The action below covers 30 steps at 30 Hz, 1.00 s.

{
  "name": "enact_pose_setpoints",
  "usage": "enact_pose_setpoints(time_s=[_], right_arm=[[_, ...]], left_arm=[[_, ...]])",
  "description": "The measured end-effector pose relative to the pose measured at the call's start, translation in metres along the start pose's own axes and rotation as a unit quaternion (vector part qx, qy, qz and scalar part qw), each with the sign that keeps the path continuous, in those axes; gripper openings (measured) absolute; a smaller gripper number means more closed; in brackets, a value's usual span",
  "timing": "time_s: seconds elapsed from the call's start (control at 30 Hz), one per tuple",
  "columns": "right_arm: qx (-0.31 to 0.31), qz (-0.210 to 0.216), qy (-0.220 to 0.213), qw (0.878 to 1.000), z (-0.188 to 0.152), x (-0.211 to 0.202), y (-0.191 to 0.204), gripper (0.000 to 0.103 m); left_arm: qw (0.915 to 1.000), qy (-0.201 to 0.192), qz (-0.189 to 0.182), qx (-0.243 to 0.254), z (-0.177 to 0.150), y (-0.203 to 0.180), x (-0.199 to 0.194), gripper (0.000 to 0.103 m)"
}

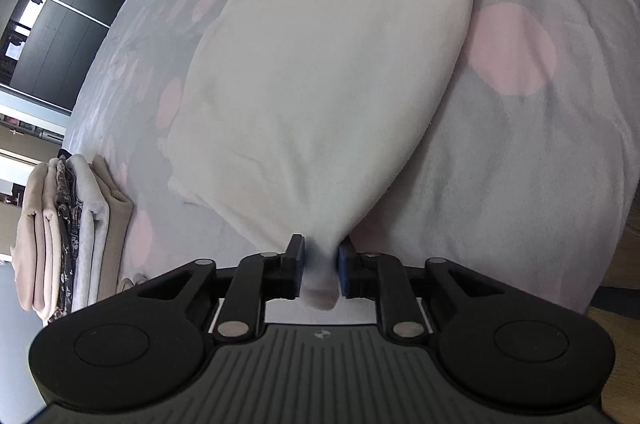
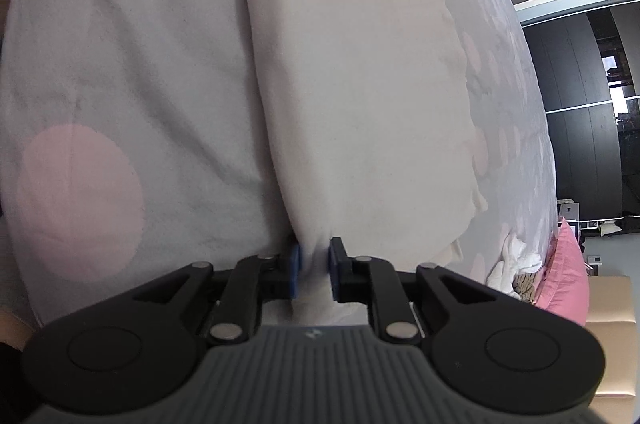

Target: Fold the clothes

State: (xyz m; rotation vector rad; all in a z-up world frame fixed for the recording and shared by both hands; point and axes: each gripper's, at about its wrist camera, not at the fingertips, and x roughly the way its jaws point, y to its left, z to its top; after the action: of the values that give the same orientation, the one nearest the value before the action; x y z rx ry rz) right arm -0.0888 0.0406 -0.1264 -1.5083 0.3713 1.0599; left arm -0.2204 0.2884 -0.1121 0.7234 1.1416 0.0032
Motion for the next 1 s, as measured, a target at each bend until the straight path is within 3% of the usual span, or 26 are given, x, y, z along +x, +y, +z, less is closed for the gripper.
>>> enact_pose_setpoints(time_s=[0.13, 0.2, 0.27, 0.37, 0.47, 0.57, 0.63, 0.7, 0.93, 1.0], right_arm=[[0.011, 0.012, -0.013, 1.0, -0.006, -0.012, -0.009, 0.021], [0.04, 0.027, -0.03, 0.998, -0.009, -0.022, -0.022, 0.033], [0.089, 0.039, -0.049, 0.994, -0.011, -0.03, -0.039, 0.041], [0.175, 0.048, -0.074, 0.981, -0.015, -0.036, -0.069, 0.042], [0.271, 0.057, -0.086, 0.957, -0.019, -0.033, -0.101, 0.042], [0.379, 0.074, -0.079, 0.919, -0.029, -0.023, -0.125, 0.042], [0.447, 0.094, -0.072, 0.887, -0.038, -0.015, -0.137, 0.043], [0.507, 0.114, -0.062, 0.852, -0.047, 0.0, -0.151, 0.05], [0.657, 0.142, -0.022, 0.741, -0.081, 0.047, -0.174, 0.059], [0.685, 0.143, -0.007, 0.715, -0.092, 0.062, -0.179, 0.059]], left_arm=[[0.999, -0.02, -0.008, -0.04, -0.001, 0.016, -0.018, 0.031], [0.9971, -0.037, -0.015, -0.065, 0.0, 0.027, -0.028, 0.041], [0.9935, -0.057, -0.02, -0.096, 0.002, 0.04, -0.038, 0.044], [0.9846, -0.078, -0.026, -0.154, 0.005, 0.061, -0.043, 0.044], [0.9718, -0.089, -0.031, -0.216, 0.012, 0.079, -0.039, 0.045], [0.9602, -0.091, -0.024, -0.263, 0.017, 0.092, -0.028, 0.045], [0.9525, -0.092, -0.019, -0.29, 0.019, 0.099, -0.02, 0.045], [0.9454, -0.087, -0.015, -0.314, 0.02, 0.105, -0.01, 0.045], [0.9205, -0.055, -0.019, -0.386, 0.024, 0.123, 0.031, 0.045], [0.9168, -0.052, -0.019, -0.396, 0.024, 0.126, 0.04, 0.045]])
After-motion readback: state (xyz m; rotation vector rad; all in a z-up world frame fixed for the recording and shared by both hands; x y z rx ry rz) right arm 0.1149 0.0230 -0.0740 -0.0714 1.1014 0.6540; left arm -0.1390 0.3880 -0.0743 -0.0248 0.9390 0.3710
